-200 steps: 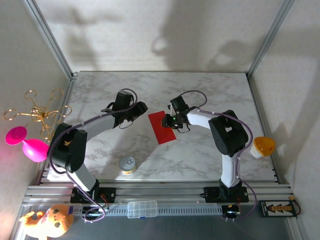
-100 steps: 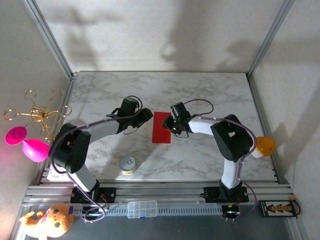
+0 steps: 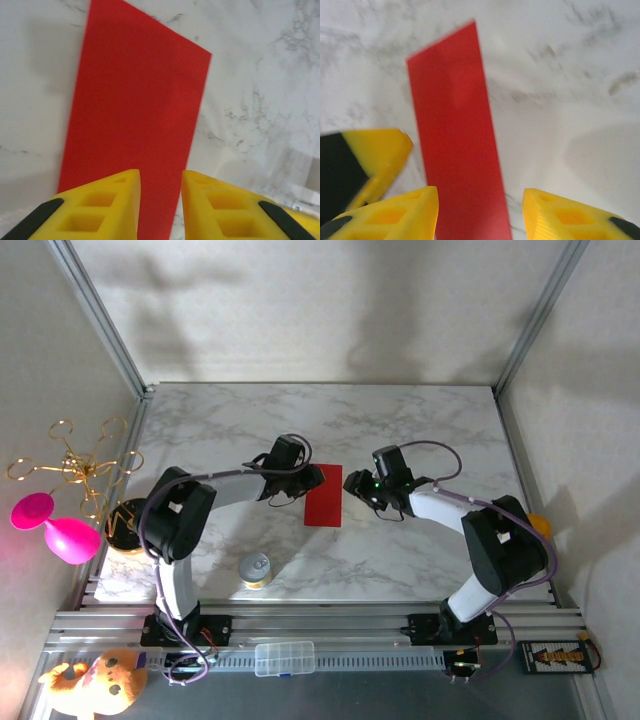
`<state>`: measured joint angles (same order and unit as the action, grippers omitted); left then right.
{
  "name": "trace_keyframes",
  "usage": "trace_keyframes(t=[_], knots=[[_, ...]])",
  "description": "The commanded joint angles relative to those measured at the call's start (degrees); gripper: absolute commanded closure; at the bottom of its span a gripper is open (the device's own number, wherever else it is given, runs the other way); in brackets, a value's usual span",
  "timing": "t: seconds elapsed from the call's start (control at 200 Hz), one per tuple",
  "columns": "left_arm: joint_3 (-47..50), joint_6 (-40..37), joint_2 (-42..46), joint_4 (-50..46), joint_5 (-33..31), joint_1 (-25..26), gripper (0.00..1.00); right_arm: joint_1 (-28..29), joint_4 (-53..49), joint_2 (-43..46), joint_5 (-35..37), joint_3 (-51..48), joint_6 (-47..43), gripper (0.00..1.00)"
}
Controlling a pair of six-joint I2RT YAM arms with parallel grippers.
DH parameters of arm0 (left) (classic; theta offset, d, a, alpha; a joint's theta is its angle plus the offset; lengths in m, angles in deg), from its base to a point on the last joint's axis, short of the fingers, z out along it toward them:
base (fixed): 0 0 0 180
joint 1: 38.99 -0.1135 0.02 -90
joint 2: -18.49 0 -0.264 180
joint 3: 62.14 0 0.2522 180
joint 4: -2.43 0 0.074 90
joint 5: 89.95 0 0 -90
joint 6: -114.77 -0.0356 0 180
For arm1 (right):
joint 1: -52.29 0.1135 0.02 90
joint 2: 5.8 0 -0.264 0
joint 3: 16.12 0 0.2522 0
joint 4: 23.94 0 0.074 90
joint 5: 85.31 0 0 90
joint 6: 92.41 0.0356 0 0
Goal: Fold a paper plane with a square sheet of paper (pick it up from the middle)
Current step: Fold the triangle a second time at the center of the table.
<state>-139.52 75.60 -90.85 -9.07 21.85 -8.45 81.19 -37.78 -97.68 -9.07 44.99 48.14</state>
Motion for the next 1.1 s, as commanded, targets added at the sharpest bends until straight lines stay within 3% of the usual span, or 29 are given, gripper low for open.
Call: trace_keyframes(t=[0.0,0.31,0.826,1.097], knots=[[-1.27,-0.24,-1.59,-1.45,-2.64,0.03,0.75,0.19,-1.72,2.07,-3.17,-1.65,-2.12,0.51],[-0.51,4.38,-5.14,-2.25,-4.69,-0.05,0.84,0.36,-1.16,2.23,-6.84,-4.48,-0.55,0.51],[3.43,6.18,-5.74,-2.90,-5.18,-0.29,0.85,3.92,-6.35,-3.76,-8.07,-0.04,-0.78,0.54],[5.35,7.39,-5.97,-1.69,-3.93,-1.18,0.86,4.93,-6.95,-5.50,-8.10,0.94,-0.91,0.61]])
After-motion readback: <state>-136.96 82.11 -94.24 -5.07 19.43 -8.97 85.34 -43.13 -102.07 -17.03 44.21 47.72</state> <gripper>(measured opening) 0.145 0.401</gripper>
